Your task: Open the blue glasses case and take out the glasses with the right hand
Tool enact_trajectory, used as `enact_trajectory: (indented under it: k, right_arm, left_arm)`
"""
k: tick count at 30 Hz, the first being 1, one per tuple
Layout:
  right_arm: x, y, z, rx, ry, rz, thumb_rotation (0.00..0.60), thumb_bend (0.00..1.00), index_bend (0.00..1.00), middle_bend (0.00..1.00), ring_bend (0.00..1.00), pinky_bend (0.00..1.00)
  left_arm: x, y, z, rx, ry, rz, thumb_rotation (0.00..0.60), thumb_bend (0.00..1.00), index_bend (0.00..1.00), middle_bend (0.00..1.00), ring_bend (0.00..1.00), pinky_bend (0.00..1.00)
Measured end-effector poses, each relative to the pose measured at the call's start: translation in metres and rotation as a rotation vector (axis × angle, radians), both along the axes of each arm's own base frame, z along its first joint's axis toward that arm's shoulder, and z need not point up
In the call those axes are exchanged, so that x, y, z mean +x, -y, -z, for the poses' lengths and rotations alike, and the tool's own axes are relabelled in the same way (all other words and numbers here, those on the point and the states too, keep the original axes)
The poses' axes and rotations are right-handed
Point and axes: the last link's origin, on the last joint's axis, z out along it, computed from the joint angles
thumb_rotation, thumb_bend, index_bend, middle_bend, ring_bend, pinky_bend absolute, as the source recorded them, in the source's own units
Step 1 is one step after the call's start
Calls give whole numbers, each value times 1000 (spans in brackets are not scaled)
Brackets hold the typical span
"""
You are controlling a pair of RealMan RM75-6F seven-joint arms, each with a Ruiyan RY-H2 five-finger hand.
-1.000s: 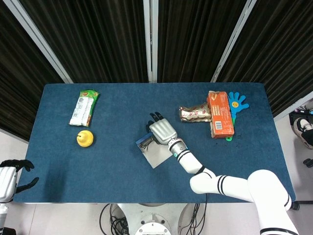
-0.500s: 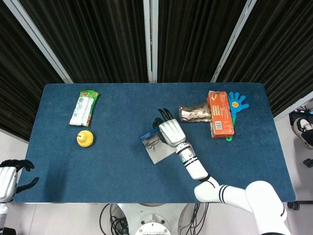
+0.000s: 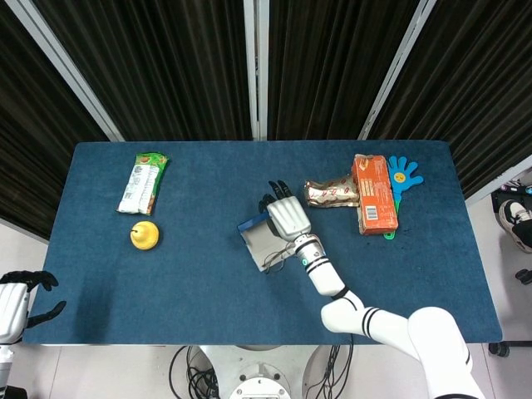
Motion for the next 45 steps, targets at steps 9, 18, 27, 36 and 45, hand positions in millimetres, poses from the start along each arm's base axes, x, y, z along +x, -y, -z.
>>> enact_trajectory:
  k: [9, 18, 27, 36, 45]
  right_arm:
    - [5, -13, -22, 61, 24, -18, 600, 339, 239, 187, 0, 0]
    - [-42, -53, -38, 171, -2, -53, 600, 369, 428, 217, 0, 0]
    - [-55, -55, -28, 202, -41, -52, 600, 371, 446, 219, 0, 0]
    - [-53, -52, -23, 197, -51, -54, 600, 424, 610, 265, 0, 0]
    - [-46, -55, -23, 192, -54, -98, 600, 474, 785, 321, 0, 0]
  left_arm:
    - [0, 0, 0, -2, 2, 2, 600, 166, 507, 536, 415, 345]
    - [1, 0, 0, -1, -5, 0, 600, 166, 508, 536, 415, 345]
    - [1, 0, 0, -1, -6, -1, 600, 166, 508, 536, 415, 344]
    - [0, 0, 0, -1, -3, 0, 600, 166, 508, 536, 415, 344]
    - [0, 0, 0, 0, -2, 0, 600, 165, 508, 536, 415, 344]
